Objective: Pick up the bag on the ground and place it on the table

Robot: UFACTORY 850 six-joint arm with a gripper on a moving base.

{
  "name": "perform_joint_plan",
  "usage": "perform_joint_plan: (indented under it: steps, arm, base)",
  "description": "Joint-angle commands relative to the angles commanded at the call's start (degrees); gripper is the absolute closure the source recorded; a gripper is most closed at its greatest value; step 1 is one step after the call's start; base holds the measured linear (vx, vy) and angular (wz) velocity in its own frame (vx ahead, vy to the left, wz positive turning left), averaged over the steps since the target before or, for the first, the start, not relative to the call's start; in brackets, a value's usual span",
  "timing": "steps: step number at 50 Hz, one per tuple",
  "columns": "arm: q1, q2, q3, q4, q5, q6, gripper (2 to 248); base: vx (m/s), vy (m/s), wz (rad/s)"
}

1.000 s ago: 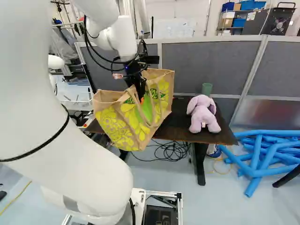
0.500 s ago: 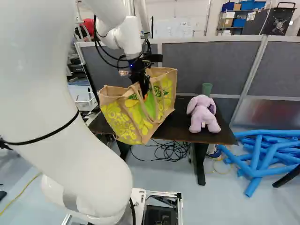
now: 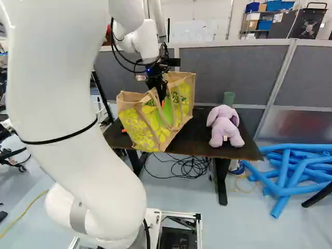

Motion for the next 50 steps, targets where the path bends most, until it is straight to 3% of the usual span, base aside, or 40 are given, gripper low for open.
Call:
perform_joint_plan:
  steps: [50]
  arm:
    - [-1.5, -14.6, -10.7, 0.0, 5.5, 0.0, 229]
  base:
    - [0.0, 0.0, 0.0]
